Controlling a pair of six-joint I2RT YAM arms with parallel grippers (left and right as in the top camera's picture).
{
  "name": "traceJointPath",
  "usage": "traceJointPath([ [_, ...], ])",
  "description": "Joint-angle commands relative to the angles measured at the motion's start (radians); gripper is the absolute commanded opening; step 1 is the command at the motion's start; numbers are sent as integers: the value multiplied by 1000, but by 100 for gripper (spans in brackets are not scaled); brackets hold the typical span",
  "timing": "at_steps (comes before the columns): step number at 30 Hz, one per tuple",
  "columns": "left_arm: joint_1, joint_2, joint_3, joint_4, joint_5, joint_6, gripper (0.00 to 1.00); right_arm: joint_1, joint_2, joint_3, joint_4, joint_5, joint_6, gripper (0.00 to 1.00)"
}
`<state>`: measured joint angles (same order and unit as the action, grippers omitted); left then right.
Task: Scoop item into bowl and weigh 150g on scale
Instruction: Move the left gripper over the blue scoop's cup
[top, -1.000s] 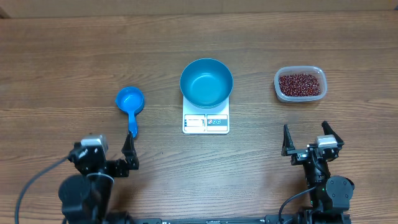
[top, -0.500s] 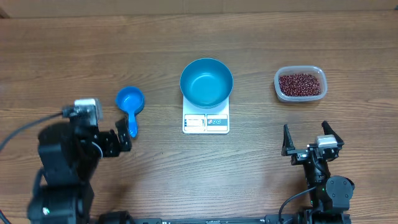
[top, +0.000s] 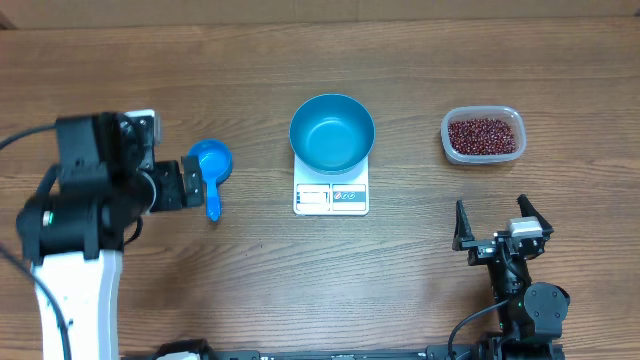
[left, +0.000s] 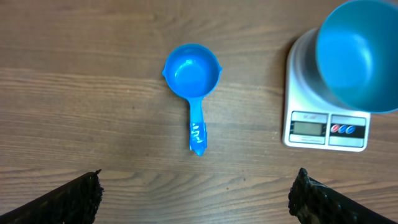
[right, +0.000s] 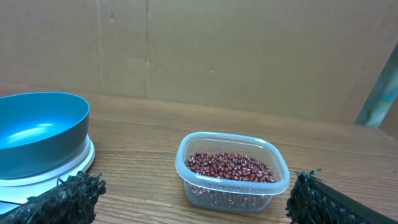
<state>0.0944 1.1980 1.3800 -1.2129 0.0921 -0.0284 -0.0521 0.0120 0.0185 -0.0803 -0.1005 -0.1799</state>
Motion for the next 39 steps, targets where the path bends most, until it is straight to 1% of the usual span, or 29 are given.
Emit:
traceJointPath([
  [1,10,71,30,-8,-21,32,99,-3,-9,-10,4,-6,-5,100],
  [6,10,174,30,-1,-25,33,100,-3,-9,-10,4,-6,-5,100],
  [17,10,415,30,61,-21,29,99,-3,-9,-10,4,-6,-5,100],
  [21,10,478,30,92,-25,29,100,-3,-9,-10,4,-6,-5,100],
  [29,10,548,30,183,-93,29,99,-3,-9,-10,4,-6,-5,100],
  [39,12,581,29,223,-133,22,100,-3,-9,-10,4,-6,-5,100],
])
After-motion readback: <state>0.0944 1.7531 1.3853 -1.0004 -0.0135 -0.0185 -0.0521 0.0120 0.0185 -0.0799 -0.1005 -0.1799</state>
